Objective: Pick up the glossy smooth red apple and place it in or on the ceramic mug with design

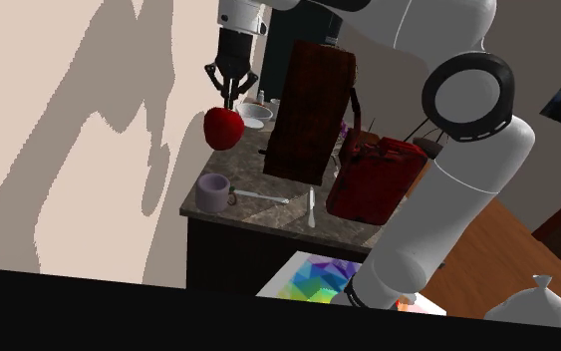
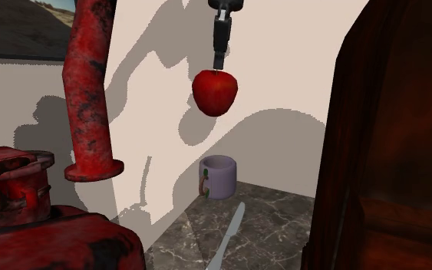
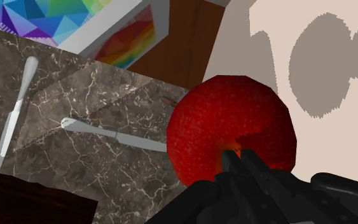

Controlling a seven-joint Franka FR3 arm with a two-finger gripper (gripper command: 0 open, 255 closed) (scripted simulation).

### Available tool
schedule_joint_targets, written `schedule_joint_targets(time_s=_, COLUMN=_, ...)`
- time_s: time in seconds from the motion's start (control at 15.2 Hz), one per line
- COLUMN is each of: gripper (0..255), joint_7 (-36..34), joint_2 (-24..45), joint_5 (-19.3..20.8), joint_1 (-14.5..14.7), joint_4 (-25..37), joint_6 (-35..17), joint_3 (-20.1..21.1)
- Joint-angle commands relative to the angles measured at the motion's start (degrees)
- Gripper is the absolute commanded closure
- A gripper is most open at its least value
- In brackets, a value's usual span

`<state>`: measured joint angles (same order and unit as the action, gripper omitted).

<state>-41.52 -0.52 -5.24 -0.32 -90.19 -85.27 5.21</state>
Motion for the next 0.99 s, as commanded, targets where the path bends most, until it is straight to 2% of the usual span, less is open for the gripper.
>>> schedule_joint_targets(time_s=0.0, gripper=255, joint_7=0.03, joint_2=-0.57, joint_5=-0.04, joint_1=0.03, joint_4=-2.13, joint_6=-1.57, joint_3=0.03)
schedule_joint_targets(time_s=0.92, gripper=255, joint_7=0.96, joint_2=-1.84, joint_5=-0.22, joint_1=0.08, joint_4=-14.46, joint_6=-12.59, joint_3=0.10)
